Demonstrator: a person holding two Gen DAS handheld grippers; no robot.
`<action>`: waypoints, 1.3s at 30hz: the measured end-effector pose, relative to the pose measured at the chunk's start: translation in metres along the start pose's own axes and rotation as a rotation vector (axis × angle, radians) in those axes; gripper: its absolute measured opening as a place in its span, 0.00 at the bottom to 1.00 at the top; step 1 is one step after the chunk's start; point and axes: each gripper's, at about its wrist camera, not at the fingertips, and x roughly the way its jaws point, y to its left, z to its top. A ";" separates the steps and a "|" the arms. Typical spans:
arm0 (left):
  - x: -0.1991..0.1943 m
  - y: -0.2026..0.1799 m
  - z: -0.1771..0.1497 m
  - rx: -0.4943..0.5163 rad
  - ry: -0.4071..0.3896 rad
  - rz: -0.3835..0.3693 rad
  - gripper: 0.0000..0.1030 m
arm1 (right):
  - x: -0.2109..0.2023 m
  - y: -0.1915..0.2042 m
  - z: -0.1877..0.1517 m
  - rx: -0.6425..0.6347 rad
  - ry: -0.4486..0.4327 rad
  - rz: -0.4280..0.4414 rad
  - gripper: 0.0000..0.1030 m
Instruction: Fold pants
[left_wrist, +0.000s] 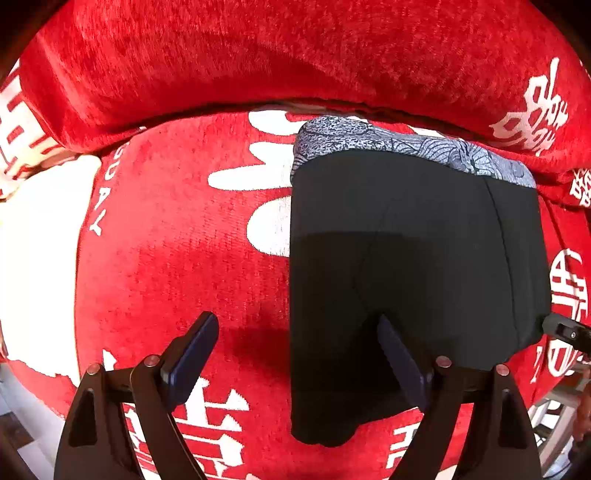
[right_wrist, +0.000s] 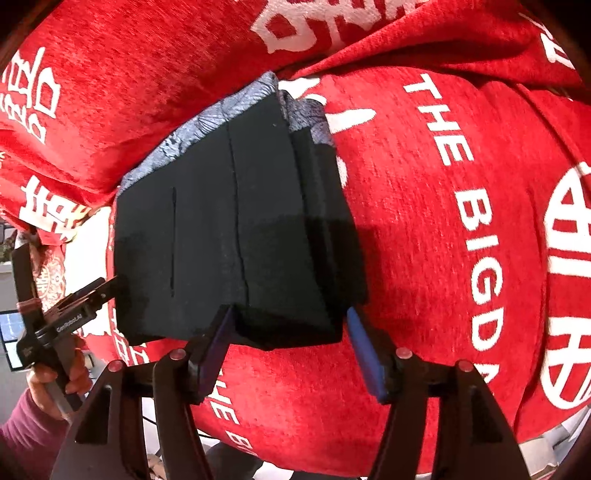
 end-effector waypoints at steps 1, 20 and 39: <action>0.001 0.001 0.002 -0.003 0.005 -0.009 0.86 | -0.001 -0.001 0.000 -0.004 -0.005 0.012 0.70; 0.025 0.013 0.042 -0.004 0.067 -0.212 0.86 | 0.005 -0.040 0.036 0.039 -0.006 0.115 0.84; 0.064 -0.002 0.054 -0.041 0.132 -0.430 0.94 | 0.047 -0.049 0.071 -0.033 0.099 0.303 0.86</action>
